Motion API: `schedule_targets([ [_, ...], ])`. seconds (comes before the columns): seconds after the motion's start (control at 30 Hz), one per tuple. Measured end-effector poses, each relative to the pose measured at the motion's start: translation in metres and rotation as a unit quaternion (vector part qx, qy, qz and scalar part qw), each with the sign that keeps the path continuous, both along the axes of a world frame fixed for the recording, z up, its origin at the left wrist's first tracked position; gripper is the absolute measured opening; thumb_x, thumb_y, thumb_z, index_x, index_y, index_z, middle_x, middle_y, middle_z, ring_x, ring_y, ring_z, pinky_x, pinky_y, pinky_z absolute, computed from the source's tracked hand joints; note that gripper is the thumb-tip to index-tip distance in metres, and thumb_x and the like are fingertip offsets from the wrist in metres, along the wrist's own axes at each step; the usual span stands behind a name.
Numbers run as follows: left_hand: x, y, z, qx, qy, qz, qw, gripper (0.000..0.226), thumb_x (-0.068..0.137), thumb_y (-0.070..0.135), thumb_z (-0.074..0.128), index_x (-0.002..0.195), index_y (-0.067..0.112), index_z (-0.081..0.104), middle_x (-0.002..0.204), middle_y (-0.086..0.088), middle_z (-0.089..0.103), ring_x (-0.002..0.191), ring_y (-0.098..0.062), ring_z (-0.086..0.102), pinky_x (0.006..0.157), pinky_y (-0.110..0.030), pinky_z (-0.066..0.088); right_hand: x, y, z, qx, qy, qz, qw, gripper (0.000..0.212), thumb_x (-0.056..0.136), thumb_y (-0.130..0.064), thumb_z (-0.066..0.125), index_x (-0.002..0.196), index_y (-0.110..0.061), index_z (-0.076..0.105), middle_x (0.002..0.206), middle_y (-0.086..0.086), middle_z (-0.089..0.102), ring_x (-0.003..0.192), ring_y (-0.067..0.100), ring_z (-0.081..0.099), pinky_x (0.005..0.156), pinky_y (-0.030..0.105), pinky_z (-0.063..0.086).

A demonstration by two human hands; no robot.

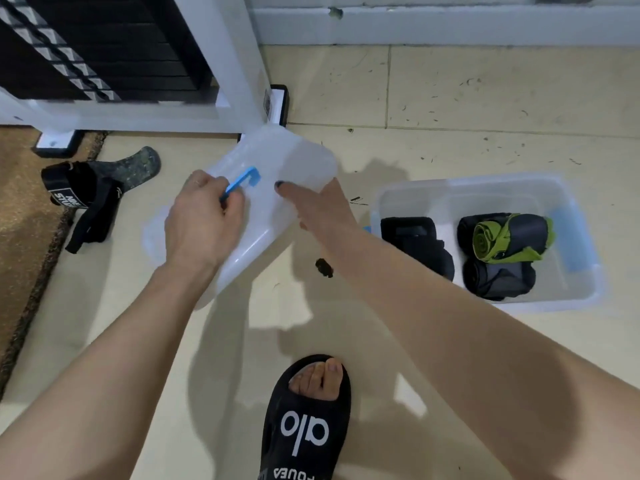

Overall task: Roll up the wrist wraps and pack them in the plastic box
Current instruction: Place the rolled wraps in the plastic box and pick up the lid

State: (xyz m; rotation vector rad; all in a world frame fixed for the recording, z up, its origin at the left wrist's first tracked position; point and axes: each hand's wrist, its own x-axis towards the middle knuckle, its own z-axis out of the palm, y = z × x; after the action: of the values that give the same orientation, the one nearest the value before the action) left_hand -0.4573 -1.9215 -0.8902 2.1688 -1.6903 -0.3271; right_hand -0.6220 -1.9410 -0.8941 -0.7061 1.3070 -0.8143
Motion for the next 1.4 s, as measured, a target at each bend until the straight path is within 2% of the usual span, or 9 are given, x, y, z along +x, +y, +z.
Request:
schedule_targets([
  [0.17,-0.070,-0.027,0.067,-0.119,-0.015,-0.172,0.978,0.043,0.097,0.029,0.053,0.063,0.019,0.029,0.083,0.000,0.042,0.068,-0.025,0.037,0.060,-0.034,0.023,-0.115,-0.032,0.064,-0.098,-0.060,-0.157,0.981,0.062,0.082,-0.014,0.077,0.138,-0.016,0.051,0.124,0.013,0.066,0.107,0.029,0.071,0.081,0.036,0.062],
  [0.3,-0.149,-0.027,0.063,-0.156,-0.027,-0.299,0.941,0.036,0.098,0.040,0.051,0.071,0.016,0.044,0.090,-0.003,0.053,0.068,-0.025,0.047,0.057,-0.034,0.037,-0.217,-0.009,0.069,-0.164,0.124,-0.161,0.965,0.039,0.086,-0.008,0.068,0.123,-0.020,0.067,0.109,0.002,0.073,0.099,0.020,0.072,0.080,0.030,0.056],
  [0.43,-0.212,-0.021,0.031,-0.165,-0.038,-0.417,0.893,0.033,0.099,0.032,0.054,0.083,0.005,0.064,0.089,-0.012,0.058,0.060,-0.026,0.045,0.051,-0.034,0.037,-0.274,0.038,0.042,-0.173,0.371,-0.140,0.902,0.031,0.092,-0.015,0.057,0.120,-0.019,0.071,0.113,-0.009,0.072,0.104,0.010,0.066,0.091,0.022,0.051],
  [0.57,-0.245,-0.009,0.004,-0.127,-0.071,-0.458,0.877,0.025,0.100,0.027,0.061,0.089,0.005,0.064,0.093,-0.011,0.057,0.065,-0.023,0.039,0.056,-0.034,0.029,-0.297,0.075,0.000,-0.160,0.456,-0.115,0.868,0.028,0.088,-0.011,0.044,0.106,-0.005,0.065,0.104,0.012,0.069,0.096,0.031,0.058,0.081,0.042,0.050],
  [0.67,-0.256,0.001,-0.012,-0.087,-0.097,-0.470,0.873,0.021,0.101,0.025,0.061,0.091,0.006,0.062,0.091,-0.012,0.056,0.065,-0.030,0.047,0.057,-0.035,0.029,-0.310,0.091,-0.024,-0.158,0.503,-0.093,0.845,0.031,0.092,-0.005,0.046,0.117,-0.004,0.063,0.120,0.011,0.063,0.108,0.028,0.055,0.083,0.033,0.042],
  [0.83,-0.260,0.008,-0.009,-0.042,-0.062,-0.442,0.894,0.021,0.099,0.031,0.061,0.102,0.010,0.059,0.101,-0.007,0.056,0.078,-0.028,0.054,0.062,-0.038,0.041,-0.313,0.101,-0.024,-0.183,0.463,-0.103,0.861,0.027,0.094,-0.001,0.040,0.093,-0.023,0.055,0.104,0.000,0.044,0.076,0.001,0.043,0.062,0.008,0.033],
  [0.93,-0.247,0.010,-0.010,-0.025,-0.081,-0.410,0.908,0.046,0.091,0.044,0.065,0.124,0.013,0.060,0.123,-0.009,0.060,0.110,-0.032,0.058,0.095,-0.043,0.047,-0.316,0.103,-0.026,-0.150,0.462,-0.115,0.866,0.031,0.098,-0.004,0.041,0.122,-0.014,0.058,0.121,-0.001,0.052,0.088,0.002,0.045,0.075,0.018,0.035],
  [1.03,-0.228,0.017,-0.015,0.006,-0.096,-0.327,0.940,0.070,0.087,0.061,0.055,0.139,0.014,0.052,0.143,-0.010,0.051,0.138,-0.038,0.042,0.116,-0.054,0.031,-0.314,0.107,-0.027,-0.136,0.475,-0.119,0.861,0.034,0.098,-0.007,0.044,0.130,-0.012,0.054,0.128,-0.001,0.055,0.092,0.014,0.050,0.078,0.029,0.038],
  [1.4,-0.205,0.045,-0.032,0.084,0.083,-0.162,0.980,0.092,0.091,0.054,0.068,0.159,0.010,0.024,0.172,0.002,0.004,0.157,-0.017,0.006,0.128,-0.040,0.017,-0.306,0.112,-0.034,-0.162,0.511,-0.097,0.838,0.031,0.099,-0.011,0.050,0.129,-0.009,0.056,0.127,0.004,0.051,0.084,0.025,0.056,0.070,0.033,0.039],
])
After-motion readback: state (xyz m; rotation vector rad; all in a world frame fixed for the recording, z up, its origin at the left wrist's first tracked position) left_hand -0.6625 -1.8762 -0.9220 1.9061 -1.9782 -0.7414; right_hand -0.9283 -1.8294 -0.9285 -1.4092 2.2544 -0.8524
